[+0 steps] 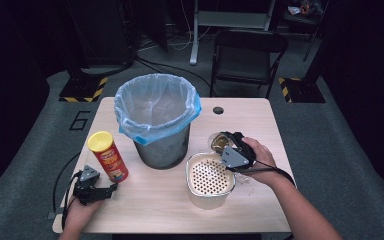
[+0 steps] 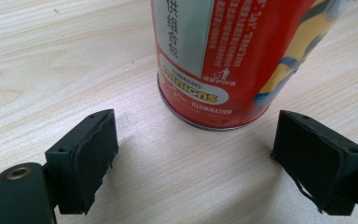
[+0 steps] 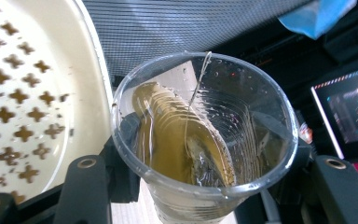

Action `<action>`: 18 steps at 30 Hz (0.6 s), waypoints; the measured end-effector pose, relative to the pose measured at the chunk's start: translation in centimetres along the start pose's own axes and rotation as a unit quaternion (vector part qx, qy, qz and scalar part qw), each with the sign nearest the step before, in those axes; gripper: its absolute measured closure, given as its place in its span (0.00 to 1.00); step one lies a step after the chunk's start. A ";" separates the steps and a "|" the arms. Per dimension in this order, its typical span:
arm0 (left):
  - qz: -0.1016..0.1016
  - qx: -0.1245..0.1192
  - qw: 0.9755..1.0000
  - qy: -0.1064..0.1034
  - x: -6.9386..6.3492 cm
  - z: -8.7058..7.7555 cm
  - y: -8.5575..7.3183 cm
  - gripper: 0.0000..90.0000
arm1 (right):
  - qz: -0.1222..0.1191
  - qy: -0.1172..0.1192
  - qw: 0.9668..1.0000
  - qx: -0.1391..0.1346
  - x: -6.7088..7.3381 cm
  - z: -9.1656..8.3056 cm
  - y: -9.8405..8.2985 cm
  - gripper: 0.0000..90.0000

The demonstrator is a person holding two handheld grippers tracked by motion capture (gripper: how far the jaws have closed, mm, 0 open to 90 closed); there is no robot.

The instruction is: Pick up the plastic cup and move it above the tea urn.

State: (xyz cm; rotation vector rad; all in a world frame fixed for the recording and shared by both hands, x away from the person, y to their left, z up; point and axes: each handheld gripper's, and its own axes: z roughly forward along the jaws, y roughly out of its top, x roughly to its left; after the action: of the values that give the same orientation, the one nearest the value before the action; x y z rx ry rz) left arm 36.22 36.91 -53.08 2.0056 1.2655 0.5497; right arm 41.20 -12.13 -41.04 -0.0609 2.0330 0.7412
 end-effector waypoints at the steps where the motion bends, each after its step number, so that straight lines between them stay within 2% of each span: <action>1: 0.000 0.000 1.000 0.000 0.0 0.0 0.0 0.15 | -0.025 -0.004 1.000 0.001 0.4 0.0 0.2 0.44; 2: 0.000 0.000 1.000 0.000 0.0 0.0 0.0 0.15 | -0.025 -0.004 1.000 0.001 0.4 0.0 0.2 0.44; 5: 0.000 0.000 1.000 0.000 0.0 0.0 0.0 0.15 | -0.076 -0.024 0.997 0.009 1.2 0.0 0.8 0.44; 6: 0.000 0.000 1.000 0.000 0.0 0.0 0.0 0.15 | -0.076 -0.024 0.997 0.009 1.2 0.0 0.8 0.44; 7: 0.000 0.000 1.000 0.000 0.0 0.0 0.0 0.15 | -0.110 -0.039 0.993 0.019 1.7 0.0 1.2 0.45; 8: 0.000 0.000 1.000 0.000 0.0 0.0 0.0 0.15 | -0.110 -0.039 0.993 0.019 1.7 0.0 1.2 0.45; 9: 0.000 0.000 1.000 0.000 0.0 0.0 0.0 0.15 | -0.140 -0.056 0.988 0.024 2.1 0.0 1.4 0.45; 10: 0.000 0.000 1.000 0.000 0.0 0.0 0.0 0.15 | -0.159 -0.070 0.984 0.027 2.3 -0.1 1.5 0.45; 11: 0.000 0.000 1.000 0.000 0.0 0.0 0.0 0.15 | -0.159 -0.070 0.984 0.027 2.3 -0.1 1.5 0.45; 12: 0.000 0.000 1.000 0.000 0.0 0.0 0.0 0.15 | -0.175 -0.076 0.981 0.029 2.4 -0.1 1.7 0.45; 13: 0.000 0.000 1.000 0.000 0.0 0.0 0.0 0.15 | -0.190 -0.084 0.978 0.034 2.8 -0.2 1.8 0.45; 14: 0.000 0.000 1.000 0.000 0.0 0.0 0.0 0.15 | -0.219 -0.088 0.971 0.035 2.8 -0.2 2.0 0.45; 15: 0.000 0.000 1.000 0.000 0.0 0.0 0.0 0.15 | -0.237 -0.093 0.966 0.037 2.9 -0.2 2.1 0.45; 16: 0.000 0.000 1.000 0.000 0.0 0.0 0.0 0.15 | -0.293 -0.100 0.950 0.042 3.3 -0.3 2.5 0.45; 17: 0.000 0.000 1.000 0.000 0.0 0.0 0.0 0.15 | -0.293 -0.100 0.950 0.042 3.3 -0.3 2.5 0.45; 18: 0.000 0.000 1.000 0.000 0.0 0.0 0.0 0.15 | -0.318 -0.116 0.940 0.046 3.7 -0.5 2.6 0.45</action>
State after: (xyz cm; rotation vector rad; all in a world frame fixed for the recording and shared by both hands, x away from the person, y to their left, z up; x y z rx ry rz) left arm 36.22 36.91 -53.08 2.0056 1.2655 0.5497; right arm 37.89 -9.38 -42.53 -0.5271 1.6712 0.2277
